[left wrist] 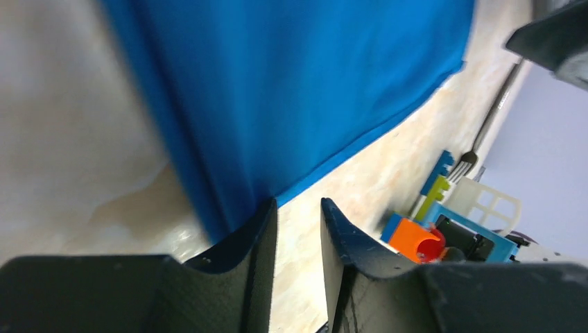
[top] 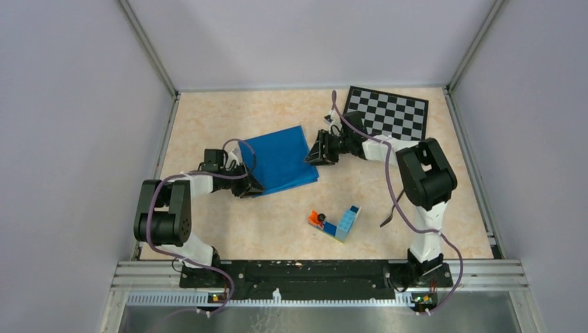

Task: Fold the napkin into a case and place the utensils inside
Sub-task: Smooth out the square-folded napkin at the center of the board, then pick up the top corner of the square-folded napkin from the center of the board.

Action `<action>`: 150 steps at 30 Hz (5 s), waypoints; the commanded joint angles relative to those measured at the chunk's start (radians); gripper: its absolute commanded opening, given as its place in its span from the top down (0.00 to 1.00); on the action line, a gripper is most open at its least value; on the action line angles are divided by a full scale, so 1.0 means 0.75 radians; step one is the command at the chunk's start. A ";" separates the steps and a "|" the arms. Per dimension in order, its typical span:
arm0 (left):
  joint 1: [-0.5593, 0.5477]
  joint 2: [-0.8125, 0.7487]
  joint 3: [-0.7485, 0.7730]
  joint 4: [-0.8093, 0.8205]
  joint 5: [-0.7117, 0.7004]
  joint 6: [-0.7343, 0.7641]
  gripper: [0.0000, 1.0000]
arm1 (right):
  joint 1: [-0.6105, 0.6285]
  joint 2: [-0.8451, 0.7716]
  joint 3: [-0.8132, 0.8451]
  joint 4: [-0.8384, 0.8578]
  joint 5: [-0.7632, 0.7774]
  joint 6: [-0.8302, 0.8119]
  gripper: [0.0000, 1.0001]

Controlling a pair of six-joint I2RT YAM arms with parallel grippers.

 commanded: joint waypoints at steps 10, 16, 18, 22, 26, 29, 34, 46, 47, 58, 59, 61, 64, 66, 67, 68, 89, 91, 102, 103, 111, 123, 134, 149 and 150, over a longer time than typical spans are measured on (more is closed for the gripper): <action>0.031 -0.181 -0.121 -0.071 -0.129 0.045 0.60 | 0.047 0.028 -0.050 0.116 -0.037 0.020 0.54; 0.031 -0.341 -0.048 -0.138 -0.015 0.025 0.47 | 0.051 0.043 -0.055 0.095 -0.032 -0.006 0.57; 0.032 -0.353 -0.030 -0.141 -0.015 0.015 0.45 | 0.051 0.041 -0.073 0.108 -0.028 -0.006 0.60; 0.033 -0.301 -0.014 -0.112 -0.075 -0.009 0.42 | 0.050 0.041 -0.119 0.119 -0.017 -0.014 0.67; 0.033 -0.203 -0.030 -0.075 -0.188 -0.019 0.43 | 0.050 0.037 -0.158 0.129 0.003 -0.017 0.70; 0.032 -0.164 -0.083 -0.055 -0.282 -0.024 0.51 | 0.050 0.037 -0.182 0.123 0.010 -0.027 0.73; 0.030 -0.183 -0.214 -0.055 -0.397 -0.039 0.68 | 0.050 0.012 -0.231 0.095 0.049 -0.055 0.77; 0.008 -0.383 -0.376 -0.031 -0.213 -0.159 0.69 | 0.045 -0.232 -0.262 -0.171 0.167 -0.111 0.59; 0.008 -0.406 -0.366 -0.041 -0.193 -0.161 0.67 | 0.039 -0.250 -0.275 -0.173 0.164 -0.101 0.58; 0.030 -0.525 -0.126 -0.275 -0.291 -0.052 0.35 | -0.029 -0.264 -0.315 -0.120 0.067 -0.046 0.59; 0.030 -0.487 -0.120 -0.248 -0.273 -0.047 0.36 | -0.029 -0.258 -0.319 -0.097 0.056 -0.031 0.61; 0.031 -0.405 -0.101 -0.211 -0.255 -0.041 0.44 | -0.029 -0.239 -0.312 -0.072 0.054 -0.024 0.64; 0.031 -0.309 -0.116 -0.101 -0.249 -0.048 0.47 | -0.029 -0.191 -0.292 -0.070 0.050 -0.030 0.67; 0.029 -0.254 -0.127 -0.048 -0.244 -0.045 0.47 | -0.029 -0.165 -0.284 -0.064 0.051 -0.030 0.67; 0.029 -0.227 -0.134 -0.029 -0.242 -0.042 0.47 | -0.029 -0.158 -0.280 -0.065 0.053 -0.034 0.67; 0.031 -0.204 -0.139 -0.015 -0.246 -0.039 0.48 | -0.028 -0.154 -0.277 -0.066 0.060 -0.037 0.66; 0.028 -0.173 -0.240 0.003 -0.313 -0.020 0.71 | -0.029 -0.203 -0.303 -0.075 0.055 -0.038 0.68; 0.029 -0.174 -0.244 0.004 -0.311 -0.019 0.71 | -0.029 -0.229 -0.310 -0.082 0.059 -0.042 0.69; 0.026 -0.183 -0.247 0.004 -0.306 -0.024 0.71 | -0.030 -0.206 -0.315 -0.035 0.050 -0.023 0.68; 0.027 -0.185 -0.247 0.004 -0.307 -0.024 0.71 | -0.030 -0.199 -0.316 -0.029 0.050 -0.021 0.69; 0.022 -0.187 -0.253 0.008 -0.306 -0.028 0.72 | -0.029 -0.144 -0.341 0.027 0.022 0.008 0.73; 0.009 -0.188 -0.255 0.014 -0.307 -0.037 0.73 | -0.029 -0.137 -0.366 0.067 0.027 0.016 0.69; -0.010 -0.188 -0.262 0.026 -0.314 -0.049 0.74 | -0.027 -0.143 -0.363 0.171 -0.022 0.108 0.72; -0.012 -0.232 -0.257 -0.004 -0.323 -0.041 0.74 | -0.027 -0.121 -0.337 0.087 0.059 0.055 0.79; -0.012 -0.234 -0.257 -0.008 -0.323 -0.041 0.74 | -0.028 -0.117 -0.336 0.088 0.060 0.055 0.79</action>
